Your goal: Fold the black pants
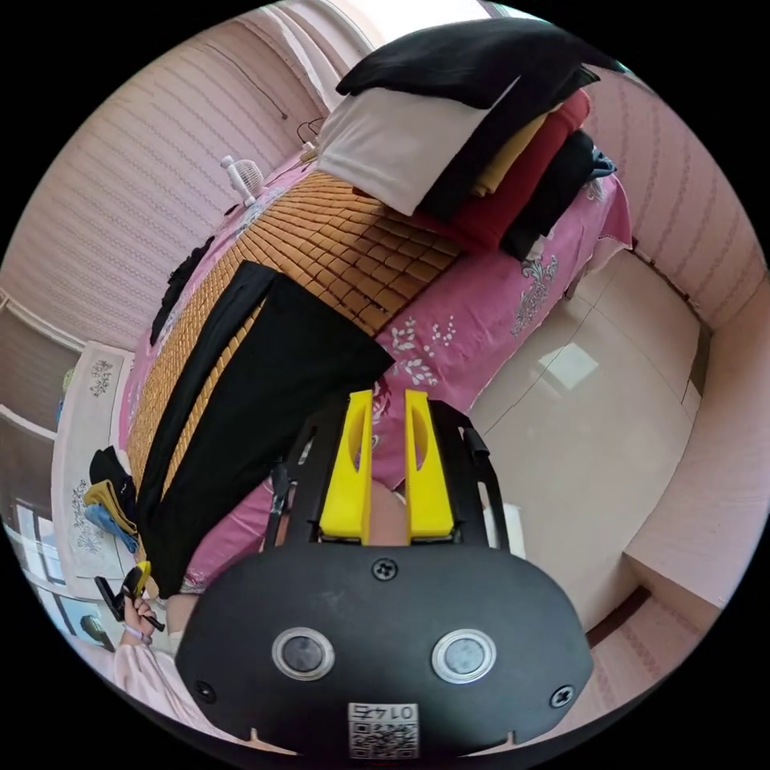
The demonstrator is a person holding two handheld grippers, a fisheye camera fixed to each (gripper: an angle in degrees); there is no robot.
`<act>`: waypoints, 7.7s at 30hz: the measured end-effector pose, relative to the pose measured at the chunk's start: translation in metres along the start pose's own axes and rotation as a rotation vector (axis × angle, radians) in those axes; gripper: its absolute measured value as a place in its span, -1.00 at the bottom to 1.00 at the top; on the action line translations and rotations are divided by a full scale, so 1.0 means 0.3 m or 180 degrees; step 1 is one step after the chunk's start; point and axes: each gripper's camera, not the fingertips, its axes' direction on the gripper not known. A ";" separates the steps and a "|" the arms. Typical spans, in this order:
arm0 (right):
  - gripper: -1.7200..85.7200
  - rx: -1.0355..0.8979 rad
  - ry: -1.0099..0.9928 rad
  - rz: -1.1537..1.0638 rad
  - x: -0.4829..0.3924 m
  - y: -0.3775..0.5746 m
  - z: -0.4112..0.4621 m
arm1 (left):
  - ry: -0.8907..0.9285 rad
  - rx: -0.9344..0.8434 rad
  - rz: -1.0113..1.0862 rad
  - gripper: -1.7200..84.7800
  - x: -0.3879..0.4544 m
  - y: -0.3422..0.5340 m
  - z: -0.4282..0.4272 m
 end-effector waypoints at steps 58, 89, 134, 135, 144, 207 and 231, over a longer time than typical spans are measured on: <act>-0.97 -0.0491 -0.1290 -0.4966 -3.284 1.284 0.783 | -0.0851 0.1585 -0.1758 -0.90 -0.831 0.637 -0.939; -0.94 0.1221 0.0623 -0.1247 -0.414 0.879 -0.286 | -0.0905 0.1610 -0.0712 -0.98 -0.268 1.055 -1.072; -0.80 -0.0157 -0.0142 -0.0484 0.021 0.082 -0.038 | -0.0267 0.1155 -0.1837 -0.61 -0.997 0.505 -0.998; -0.81 -0.0174 -0.0105 -0.0529 0.011 0.078 -0.039 | -0.0307 0.1124 -0.1832 -0.63 -0.996 0.480 -0.972; -0.92 -0.0015 -0.0239 -0.0901 -0.116 0.025 -0.151 | -0.0320 0.1009 -0.1645 -0.96 -0.946 0.371 -0.938; -0.92 -0.0368 0.0345 -0.1268 -0.675 -0.099 -0.027 | -0.0502 -0.0225 0.2503 -0.76 0.479 -0.199 0.232; -0.93 -0.0421 0.0525 -0.1849 -0.584 -0.053 -0.081 | -0.0598 -0.1010 0.3824 -0.90 1.048 -0.165 0.813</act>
